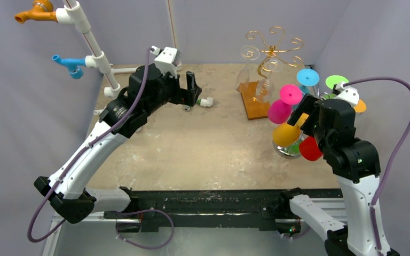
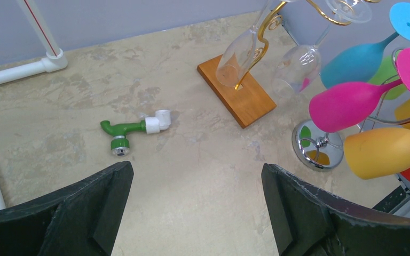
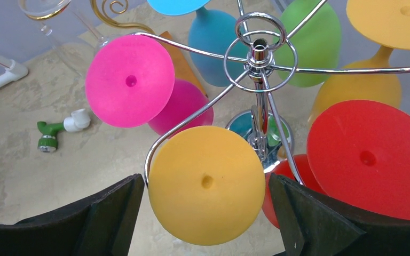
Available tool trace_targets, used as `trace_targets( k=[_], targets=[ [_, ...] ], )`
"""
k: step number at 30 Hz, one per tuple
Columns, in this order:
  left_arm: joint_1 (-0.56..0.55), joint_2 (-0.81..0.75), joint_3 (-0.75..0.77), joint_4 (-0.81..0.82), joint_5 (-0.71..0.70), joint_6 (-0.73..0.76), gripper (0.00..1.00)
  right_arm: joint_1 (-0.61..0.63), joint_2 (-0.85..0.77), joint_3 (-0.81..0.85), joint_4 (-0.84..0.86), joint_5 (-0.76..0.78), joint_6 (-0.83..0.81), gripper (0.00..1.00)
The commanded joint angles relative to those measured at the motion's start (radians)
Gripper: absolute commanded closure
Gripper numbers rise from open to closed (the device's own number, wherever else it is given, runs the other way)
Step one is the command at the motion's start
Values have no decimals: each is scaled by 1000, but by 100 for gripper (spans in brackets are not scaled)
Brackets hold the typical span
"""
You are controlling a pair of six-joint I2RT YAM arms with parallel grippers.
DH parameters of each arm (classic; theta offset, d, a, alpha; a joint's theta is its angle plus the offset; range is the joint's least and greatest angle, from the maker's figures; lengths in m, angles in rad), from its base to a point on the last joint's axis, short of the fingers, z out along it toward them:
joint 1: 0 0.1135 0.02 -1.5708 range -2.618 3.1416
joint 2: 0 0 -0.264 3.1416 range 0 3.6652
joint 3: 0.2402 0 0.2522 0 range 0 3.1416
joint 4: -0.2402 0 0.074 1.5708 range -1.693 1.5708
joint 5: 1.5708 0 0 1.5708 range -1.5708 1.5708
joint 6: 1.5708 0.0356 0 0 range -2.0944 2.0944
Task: Take the wine glass off the wine glass rack
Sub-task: Pick up the wine glass from the wine rack.
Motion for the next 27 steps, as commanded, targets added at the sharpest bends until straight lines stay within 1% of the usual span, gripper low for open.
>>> trace_targets(
  k=[1,6,15,27],
  targets=[
    [-3,-12,15,26,8,5,0,-4,-11,29,-2,0,18,2],
    [-3,-11,16,26,12,2,0,-4,-19,14,2,3,22,3],
    [-3,-9,22,23,14,-2,0,-3,-32,-4,6,1,27,10],
    [-3,-5,26,19,16,-3,0,-3,-42,-38,24,-5,30,10]
  ],
)
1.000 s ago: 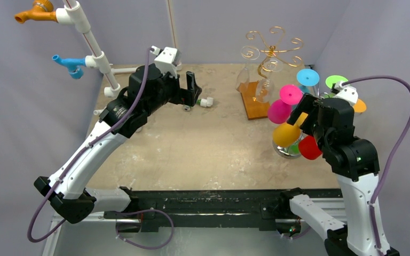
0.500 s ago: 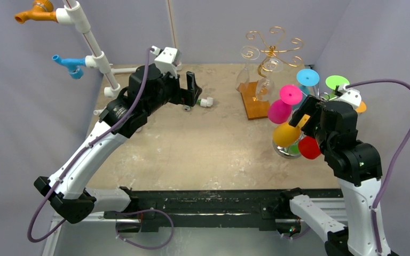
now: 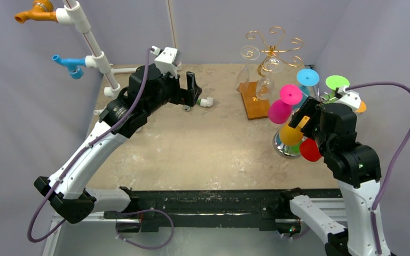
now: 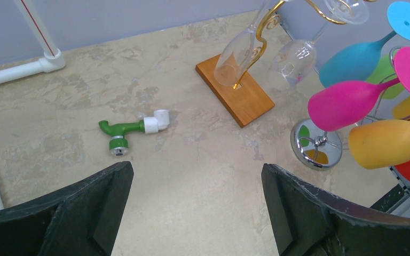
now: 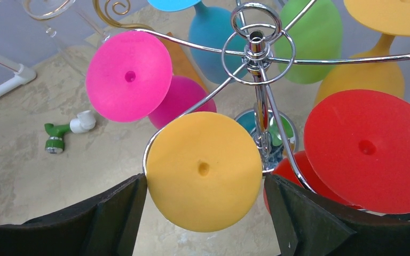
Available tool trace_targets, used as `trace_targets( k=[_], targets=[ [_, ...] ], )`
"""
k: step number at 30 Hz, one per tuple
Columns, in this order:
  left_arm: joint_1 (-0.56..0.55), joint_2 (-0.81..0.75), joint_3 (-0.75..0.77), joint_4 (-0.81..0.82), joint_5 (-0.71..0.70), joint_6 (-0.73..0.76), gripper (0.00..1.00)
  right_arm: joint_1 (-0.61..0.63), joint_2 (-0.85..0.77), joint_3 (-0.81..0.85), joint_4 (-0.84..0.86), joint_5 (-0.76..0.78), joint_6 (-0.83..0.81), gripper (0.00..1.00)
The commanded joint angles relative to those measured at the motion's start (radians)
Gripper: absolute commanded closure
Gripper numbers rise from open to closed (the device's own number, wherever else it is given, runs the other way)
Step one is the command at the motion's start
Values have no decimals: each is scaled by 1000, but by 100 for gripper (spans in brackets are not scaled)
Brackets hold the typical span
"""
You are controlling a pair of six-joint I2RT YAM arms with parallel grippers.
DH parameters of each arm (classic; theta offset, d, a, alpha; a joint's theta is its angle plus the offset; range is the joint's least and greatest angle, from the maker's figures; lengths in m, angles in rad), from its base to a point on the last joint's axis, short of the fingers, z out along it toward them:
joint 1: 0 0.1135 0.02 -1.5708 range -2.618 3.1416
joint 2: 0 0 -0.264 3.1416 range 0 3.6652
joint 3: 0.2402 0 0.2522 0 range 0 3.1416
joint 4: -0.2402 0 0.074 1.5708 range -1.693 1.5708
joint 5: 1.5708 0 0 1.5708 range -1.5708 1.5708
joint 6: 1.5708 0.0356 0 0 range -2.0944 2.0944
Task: Take the wine glass off the wine glass rack
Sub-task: Pick up the wine glass from the wine rack.
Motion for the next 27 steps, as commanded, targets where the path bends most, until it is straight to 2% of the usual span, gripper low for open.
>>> trace_targets(
  k=[1,6,11,16,27],
  targets=[
    [-3,-5,26,19,9,-3,0,-4,-5,-5,18,-1,9,10],
    [-2,-5,27,18,7,-3,0,-4,-1,0,22,-4,6,11],
    [-2,-3,29,19,7,0,0,-4,5,1,27,-5,4,5],
    [-2,-1,29,19,9,0,0,-3,8,-3,31,-1,3,4],
    [-2,2,32,19,9,-1,0,-3,0,-21,46,-8,6,13]
  ],
)
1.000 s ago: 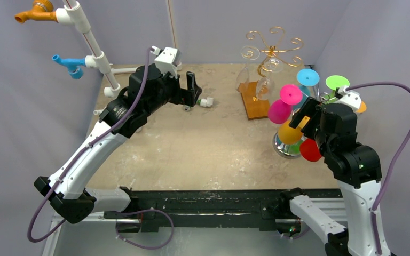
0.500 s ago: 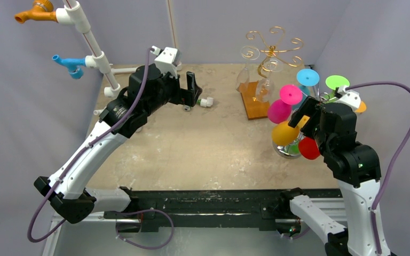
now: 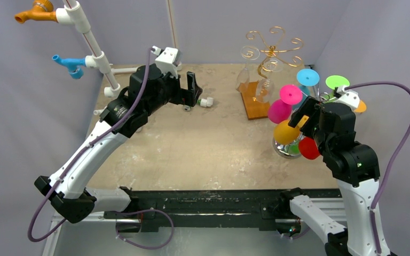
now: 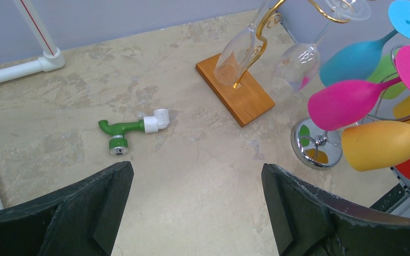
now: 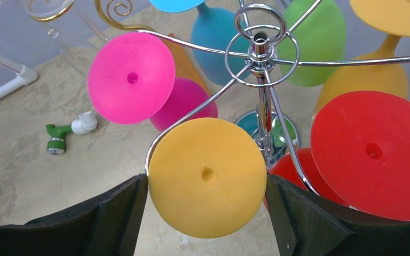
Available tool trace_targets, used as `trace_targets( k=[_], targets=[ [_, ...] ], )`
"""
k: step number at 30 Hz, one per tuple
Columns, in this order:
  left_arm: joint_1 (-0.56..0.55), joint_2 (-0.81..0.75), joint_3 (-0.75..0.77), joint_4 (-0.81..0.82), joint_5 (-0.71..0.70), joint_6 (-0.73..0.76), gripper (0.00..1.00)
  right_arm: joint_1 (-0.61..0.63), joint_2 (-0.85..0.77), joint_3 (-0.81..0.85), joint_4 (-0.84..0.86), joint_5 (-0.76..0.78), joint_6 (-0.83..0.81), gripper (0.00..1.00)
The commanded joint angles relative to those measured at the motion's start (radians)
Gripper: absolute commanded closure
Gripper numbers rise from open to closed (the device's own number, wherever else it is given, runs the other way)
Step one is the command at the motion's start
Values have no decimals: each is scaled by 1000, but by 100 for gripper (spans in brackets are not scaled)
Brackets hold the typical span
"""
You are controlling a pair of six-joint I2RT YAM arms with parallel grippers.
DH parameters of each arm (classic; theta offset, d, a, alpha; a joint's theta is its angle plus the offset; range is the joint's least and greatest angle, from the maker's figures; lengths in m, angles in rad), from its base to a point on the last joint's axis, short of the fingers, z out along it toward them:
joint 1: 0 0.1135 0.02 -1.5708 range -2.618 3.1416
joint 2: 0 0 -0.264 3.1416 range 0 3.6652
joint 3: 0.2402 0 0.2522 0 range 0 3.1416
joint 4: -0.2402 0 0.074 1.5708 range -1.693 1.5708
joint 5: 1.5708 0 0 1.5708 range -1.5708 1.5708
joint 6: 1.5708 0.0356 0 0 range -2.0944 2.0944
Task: Take the wine glass off the wine glass rack
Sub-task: Pick up the wine glass from the wine rack.
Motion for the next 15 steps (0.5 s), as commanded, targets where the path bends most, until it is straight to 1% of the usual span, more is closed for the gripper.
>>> trace_targets(
  k=[1,6,11,15],
  targets=[
    [-2,-2,33,19,7,-1,0,-3,-2,-10,33,-7,5,14],
    [-2,1,36,17,8,-2,0,-4,1,9,27,-9,4,24],
    [-2,2,38,17,7,-2,0,-3,5,55,11,-10,-2,30],
    [-3,2,38,19,7,-4,0,-4,13,89,4,-16,-9,33]
  ],
)
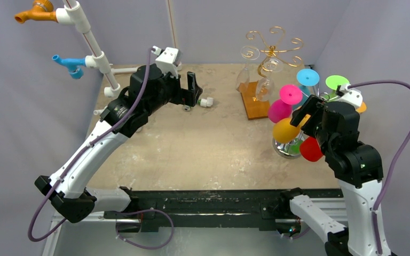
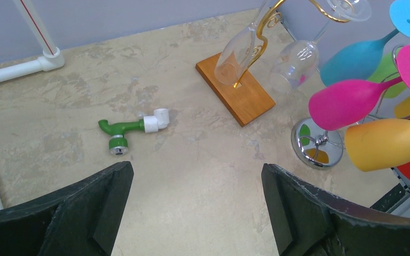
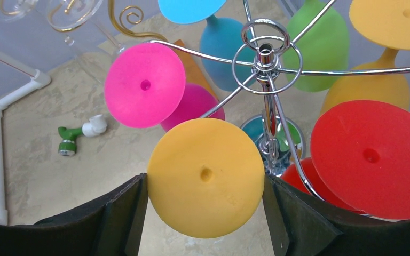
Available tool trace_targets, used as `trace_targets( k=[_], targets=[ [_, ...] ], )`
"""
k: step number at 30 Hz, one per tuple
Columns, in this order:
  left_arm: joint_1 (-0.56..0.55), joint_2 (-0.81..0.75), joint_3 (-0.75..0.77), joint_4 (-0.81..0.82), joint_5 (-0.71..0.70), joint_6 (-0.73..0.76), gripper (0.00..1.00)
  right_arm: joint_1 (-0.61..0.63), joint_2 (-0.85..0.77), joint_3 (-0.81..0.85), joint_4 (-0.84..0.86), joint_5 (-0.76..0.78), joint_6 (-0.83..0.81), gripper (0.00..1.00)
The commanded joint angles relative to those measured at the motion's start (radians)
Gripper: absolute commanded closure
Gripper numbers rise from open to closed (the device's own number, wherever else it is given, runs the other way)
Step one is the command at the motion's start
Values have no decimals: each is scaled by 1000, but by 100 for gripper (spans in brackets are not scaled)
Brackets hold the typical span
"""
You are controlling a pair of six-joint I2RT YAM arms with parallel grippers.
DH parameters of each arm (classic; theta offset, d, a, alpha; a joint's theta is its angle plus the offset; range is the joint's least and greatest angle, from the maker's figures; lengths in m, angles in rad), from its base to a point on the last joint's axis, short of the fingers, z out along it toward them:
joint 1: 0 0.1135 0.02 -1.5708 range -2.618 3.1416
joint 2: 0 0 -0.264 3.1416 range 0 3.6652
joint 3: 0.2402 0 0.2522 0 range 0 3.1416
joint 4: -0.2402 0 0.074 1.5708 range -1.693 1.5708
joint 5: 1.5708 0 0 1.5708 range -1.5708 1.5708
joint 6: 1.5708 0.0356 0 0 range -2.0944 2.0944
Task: Take the wine glass off the wine glass rack
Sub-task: Pick up the wine glass from the wine rack.
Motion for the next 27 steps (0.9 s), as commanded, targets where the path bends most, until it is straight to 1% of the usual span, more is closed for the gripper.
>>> trace_targets(
  k=[1,13,27],
  targets=[
    [-3,-1,37,19,7,-5,0,-4,5,64,6,-9,-8,33],
    [-2,-1,38,17,3,-6,0,-3,21,72,28,-60,-20,36],
    [-3,10,39,22,11,-13,0,-3,0,52,31,-81,-26,37]
  ],
)
